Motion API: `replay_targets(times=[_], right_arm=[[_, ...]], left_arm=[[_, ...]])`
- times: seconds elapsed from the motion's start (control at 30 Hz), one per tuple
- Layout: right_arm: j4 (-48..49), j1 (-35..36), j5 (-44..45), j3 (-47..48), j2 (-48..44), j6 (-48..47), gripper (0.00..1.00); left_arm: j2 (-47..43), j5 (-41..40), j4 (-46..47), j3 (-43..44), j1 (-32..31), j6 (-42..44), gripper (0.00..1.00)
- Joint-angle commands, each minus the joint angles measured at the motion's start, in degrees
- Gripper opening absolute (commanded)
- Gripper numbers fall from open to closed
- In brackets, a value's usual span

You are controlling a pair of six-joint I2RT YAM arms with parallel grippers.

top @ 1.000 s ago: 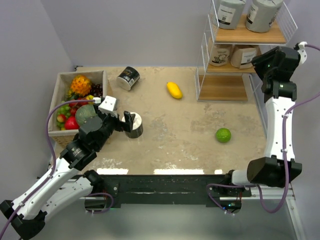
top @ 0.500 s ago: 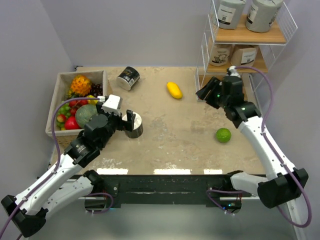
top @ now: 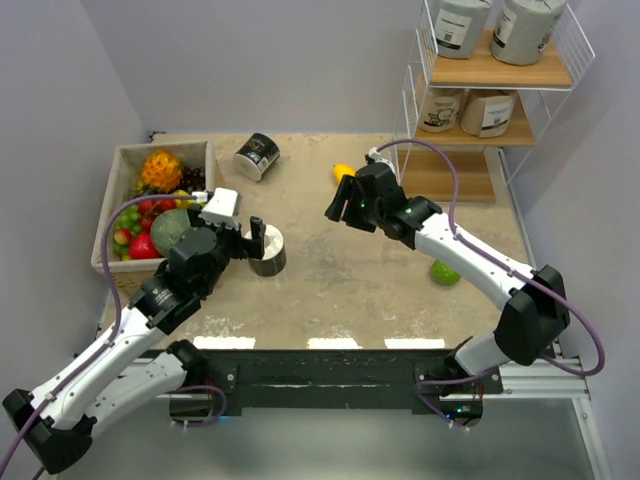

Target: Place and organize the paper towels onto the shelf

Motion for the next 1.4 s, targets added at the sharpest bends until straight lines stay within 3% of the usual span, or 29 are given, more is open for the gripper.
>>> replay_targets(times=[0.0,0.27,0.6,1.13,1.37], right_arm=[[-1.2,-0.2,5.9,2.8,-5.1,-0.6,0.64],[-1.7,-0.3,11.2,-6.7,-18.7,-3.3,0.65],[-4.0,-1.0,13.9,-9.8,-26.8,-6.7,0.66],[-4.4,-2.2,15.1,-11.4,-30.3,-8.3,0.68],[-2.6,-2.2,13.8,-12.8,-30.5,-8.4,0.68]], left_arm=[[7.1,0.3,-3.5,3.9,0.0,0.1,0.98],[22.5,8.8,-10.0,11.2,-1.0,0.9,0.89],[37.9,2.5,-13.6,16.3,-5.2,0.9,0.83],[45.2,-2.0,-12.7,14.8,-5.4,-1.2,0.69],[44.8,1.7,-11.6,15.0,-4.9,-1.4,0.46]])
